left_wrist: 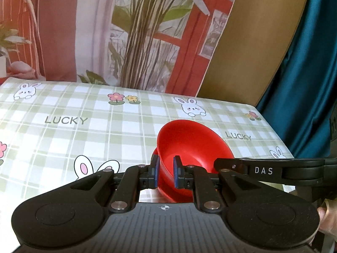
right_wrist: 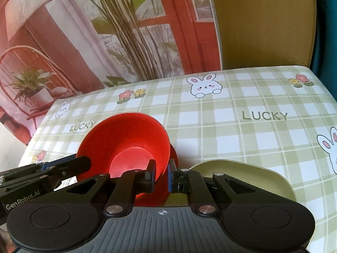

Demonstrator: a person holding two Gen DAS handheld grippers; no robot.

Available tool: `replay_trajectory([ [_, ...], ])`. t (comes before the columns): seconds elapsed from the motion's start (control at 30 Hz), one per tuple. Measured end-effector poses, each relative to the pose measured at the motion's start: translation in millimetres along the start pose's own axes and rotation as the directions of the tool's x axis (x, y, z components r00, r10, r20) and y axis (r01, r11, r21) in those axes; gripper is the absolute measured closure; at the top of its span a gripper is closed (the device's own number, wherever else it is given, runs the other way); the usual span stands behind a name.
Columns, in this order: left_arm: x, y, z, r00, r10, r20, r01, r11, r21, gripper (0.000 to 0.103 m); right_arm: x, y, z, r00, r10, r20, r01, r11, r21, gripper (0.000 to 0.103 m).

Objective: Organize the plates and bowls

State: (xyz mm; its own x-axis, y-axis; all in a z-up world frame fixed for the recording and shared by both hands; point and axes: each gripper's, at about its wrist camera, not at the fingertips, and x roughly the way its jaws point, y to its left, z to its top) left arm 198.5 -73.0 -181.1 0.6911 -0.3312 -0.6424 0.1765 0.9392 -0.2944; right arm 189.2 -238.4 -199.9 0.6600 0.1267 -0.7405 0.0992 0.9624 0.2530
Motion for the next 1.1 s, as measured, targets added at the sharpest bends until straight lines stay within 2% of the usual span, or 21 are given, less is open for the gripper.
replay_trajectory([
  [0.43,1.6,2.0,-3.3,1.000,0.028,-0.004,-0.028,1.000,-0.002,0.089,9.7,6.0,-1.1,1.000,-0.021,-0.020,0.020,0.999,-0.047,0.093],
  [0.83,1.8,0.7,-5.9,0.999,0.036,-0.006,-0.036,0.999,-0.005,0.089,8.1,14.0,-4.5,0.998,-0.055,0.008,0.056,0.988,-0.144,0.092],
  [1.1,5.5,1.9,-8.5,0.999,0.034,-0.020,-0.035,0.999,-0.023,0.089,6.3,11.8,-5.3,0.998,-0.057,0.019,0.059,0.987,-0.146,0.092],
])
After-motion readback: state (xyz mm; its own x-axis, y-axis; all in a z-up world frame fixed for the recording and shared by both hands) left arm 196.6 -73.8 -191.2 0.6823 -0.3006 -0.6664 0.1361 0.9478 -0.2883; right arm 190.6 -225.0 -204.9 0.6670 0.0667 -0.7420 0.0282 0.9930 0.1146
